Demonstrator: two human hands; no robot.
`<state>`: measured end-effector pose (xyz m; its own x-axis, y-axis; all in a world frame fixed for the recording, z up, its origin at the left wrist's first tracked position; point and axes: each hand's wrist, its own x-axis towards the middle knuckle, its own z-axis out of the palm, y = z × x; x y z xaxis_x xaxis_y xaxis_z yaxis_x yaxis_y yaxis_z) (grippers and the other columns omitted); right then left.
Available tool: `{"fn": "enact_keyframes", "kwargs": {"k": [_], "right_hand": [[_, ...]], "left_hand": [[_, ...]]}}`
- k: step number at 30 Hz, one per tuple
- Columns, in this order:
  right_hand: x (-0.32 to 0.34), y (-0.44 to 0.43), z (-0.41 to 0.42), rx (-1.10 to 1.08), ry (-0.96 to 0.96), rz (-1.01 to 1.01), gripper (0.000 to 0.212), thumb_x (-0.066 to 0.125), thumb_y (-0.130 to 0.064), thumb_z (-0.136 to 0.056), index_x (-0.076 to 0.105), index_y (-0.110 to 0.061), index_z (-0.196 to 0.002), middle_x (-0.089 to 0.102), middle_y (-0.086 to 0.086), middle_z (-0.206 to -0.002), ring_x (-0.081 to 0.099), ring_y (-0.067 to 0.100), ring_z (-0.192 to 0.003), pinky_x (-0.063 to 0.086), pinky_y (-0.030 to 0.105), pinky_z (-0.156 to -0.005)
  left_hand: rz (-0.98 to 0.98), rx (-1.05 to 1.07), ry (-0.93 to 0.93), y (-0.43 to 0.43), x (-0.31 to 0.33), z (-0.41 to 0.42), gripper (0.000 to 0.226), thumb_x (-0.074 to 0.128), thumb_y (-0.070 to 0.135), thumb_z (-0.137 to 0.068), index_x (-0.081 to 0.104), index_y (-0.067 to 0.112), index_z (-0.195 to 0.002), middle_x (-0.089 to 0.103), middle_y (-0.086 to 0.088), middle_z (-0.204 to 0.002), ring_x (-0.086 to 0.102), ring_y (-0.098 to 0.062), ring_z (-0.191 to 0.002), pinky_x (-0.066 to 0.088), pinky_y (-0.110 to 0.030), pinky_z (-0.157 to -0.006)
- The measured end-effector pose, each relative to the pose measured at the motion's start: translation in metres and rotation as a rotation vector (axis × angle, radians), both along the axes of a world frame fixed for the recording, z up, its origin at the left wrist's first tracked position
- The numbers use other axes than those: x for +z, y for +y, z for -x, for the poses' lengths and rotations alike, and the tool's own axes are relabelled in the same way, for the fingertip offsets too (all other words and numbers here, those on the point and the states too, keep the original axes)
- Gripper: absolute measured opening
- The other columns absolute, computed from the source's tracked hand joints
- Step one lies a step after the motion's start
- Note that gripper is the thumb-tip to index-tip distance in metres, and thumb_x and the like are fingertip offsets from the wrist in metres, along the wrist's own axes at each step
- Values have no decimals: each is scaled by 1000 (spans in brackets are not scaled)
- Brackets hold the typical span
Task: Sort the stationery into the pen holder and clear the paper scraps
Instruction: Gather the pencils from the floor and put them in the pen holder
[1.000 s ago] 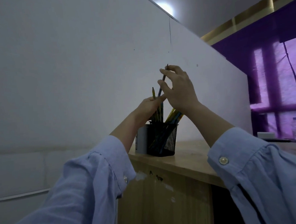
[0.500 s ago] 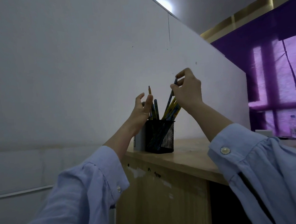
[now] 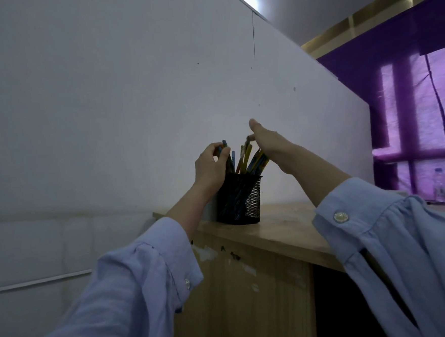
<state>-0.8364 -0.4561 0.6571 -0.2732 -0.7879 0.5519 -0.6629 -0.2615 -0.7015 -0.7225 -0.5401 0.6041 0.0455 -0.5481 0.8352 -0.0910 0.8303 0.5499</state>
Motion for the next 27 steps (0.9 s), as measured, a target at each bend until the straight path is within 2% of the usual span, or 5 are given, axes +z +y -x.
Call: {"fn": "enact_keyframes", "kwargs": {"k": [3, 7, 13, 18, 27], "right_hand": [[-3, 4, 1, 139, -44, -36, 86, 12, -76, -86, 19, -21, -152, 20, 9, -157, 25, 36, -140, 29, 52, -107], [-10, 2, 12, 250, -21, -79, 98, 41, -83, -74, 6, -34, -151, 11, 6, -159, 21, 35, -142, 29, 57, -107], [-23, -20, 26, 44, 280, 26, 70, 36, -57, -95, 17, -20, -151, 23, 14, -153, 38, 28, -126, 41, 34, -87], [-23, -18, 30, 93, 182, 214, 62, 25, -53, -99, 14, -23, -152, 21, 4, -158, 21, 22, -145, 18, 35, -115], [-13, 8, 17, -175, 244, 673, 49, 25, -46, -99, 43, -22, -138, 52, 8, -135, 40, 30, -126, 35, 48, -101]], "left_hand": [[-4, 38, 2, 1, 0, 2, 35, 49, 26, -97, 55, 10, -127, 60, -6, -125, 53, -17, -114, 39, -23, -94], [-35, 14, 36, 3, 0, -1, 35, 50, 26, -96, 56, 12, -127, 60, -5, -125, 54, -16, -114, 38, -21, -92], [-71, 26, -112, 6, 3, -3, 43, 45, 28, -98, 43, 18, -140, 52, -3, -139, 46, -19, -129, 34, -26, -102], [-139, 66, -311, 16, 4, -7, 57, 35, 29, -101, 7, 27, -151, 38, -6, -149, 38, -25, -135, 31, -26, -101], [-153, 306, -407, 53, -11, -50, 63, 39, 31, -100, 7, 14, -151, 9, -6, -159, 13, -24, -146, 15, -35, -117]]}}
